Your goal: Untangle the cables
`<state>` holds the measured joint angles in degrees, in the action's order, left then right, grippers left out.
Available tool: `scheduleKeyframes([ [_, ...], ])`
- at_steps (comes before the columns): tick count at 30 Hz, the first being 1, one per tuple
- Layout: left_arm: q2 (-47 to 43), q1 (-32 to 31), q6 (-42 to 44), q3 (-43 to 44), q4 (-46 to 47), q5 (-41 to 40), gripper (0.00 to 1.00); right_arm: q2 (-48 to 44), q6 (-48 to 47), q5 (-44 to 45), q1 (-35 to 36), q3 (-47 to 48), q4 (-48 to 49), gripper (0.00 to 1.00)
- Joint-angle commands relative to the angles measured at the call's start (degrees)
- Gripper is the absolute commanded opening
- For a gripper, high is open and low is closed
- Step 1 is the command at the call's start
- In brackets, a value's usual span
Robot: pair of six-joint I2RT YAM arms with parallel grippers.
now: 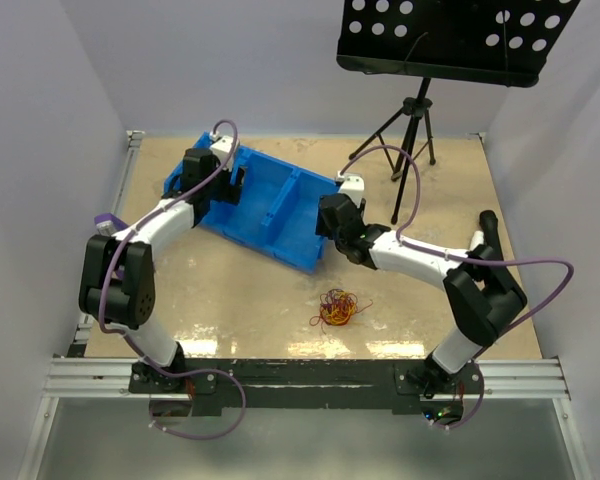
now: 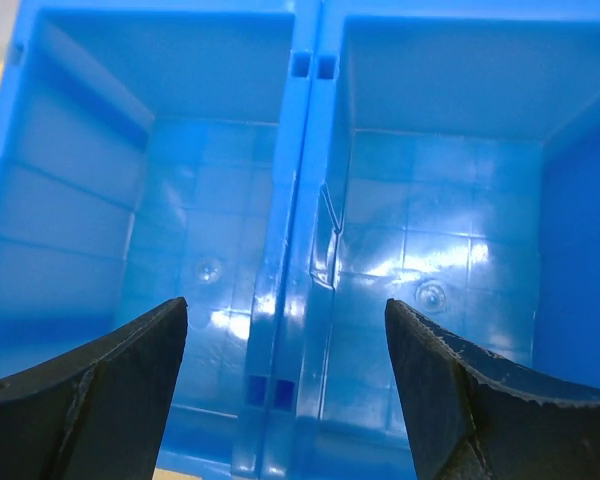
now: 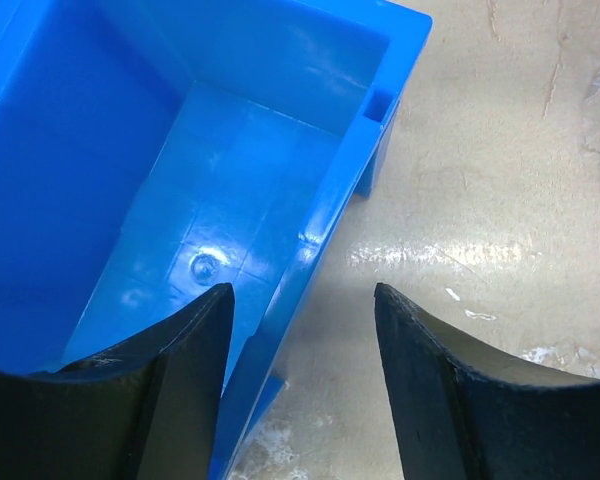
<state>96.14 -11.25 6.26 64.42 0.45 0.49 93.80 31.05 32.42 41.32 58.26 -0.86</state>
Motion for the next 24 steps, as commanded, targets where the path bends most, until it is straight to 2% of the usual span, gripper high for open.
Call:
scheduleKeyframes([
  [1, 0.1, 0.35, 1.21, -1.49, 4.21, 1.59, 0.84, -2.22, -0.81, 3.17, -0.01, -0.95, -1.86, 0.61],
  [4, 1.85, 0.35, 1.82, -1.93, 2.63, 2.94, 0.78, -2.04, -1.25, 3.96, -0.1, -0.43, -2.21, 0.6],
  [6, 2.56, 0.35, 2.35, -3.16, 3.15, 2.59, 0.61, -1.43, -1.43, 4.4, -0.54, 0.36, -2.91, 0.6],
  [7, 2.74, 0.35, 2.79, -4.47, 3.59, 2.41, 0.56, -1.43, -1.69, 4.49, -0.89, 0.8, -3.09, 0.6],
  [12, 0.37, 0.35, 3.06, -8.87, 3.86, 4.33, 0.42, -1.08, -2.13, 4.4, -3.96, 2.73, -4.23, 0.6],
  [20, -8.85, -1.84, 1.38, -16.68, -0.36, 15.14, 0.39, 0.59, -2.83, 3.26, -7.66, 5.11, -4.41, 0.6],
  [24, -13.51, -5.09, 2.08, -21.43, -3.7, 17.35, 0.43, 1.3, -2.83, 3.61, -7.75, 5.46, -4.67, 0.6],
])
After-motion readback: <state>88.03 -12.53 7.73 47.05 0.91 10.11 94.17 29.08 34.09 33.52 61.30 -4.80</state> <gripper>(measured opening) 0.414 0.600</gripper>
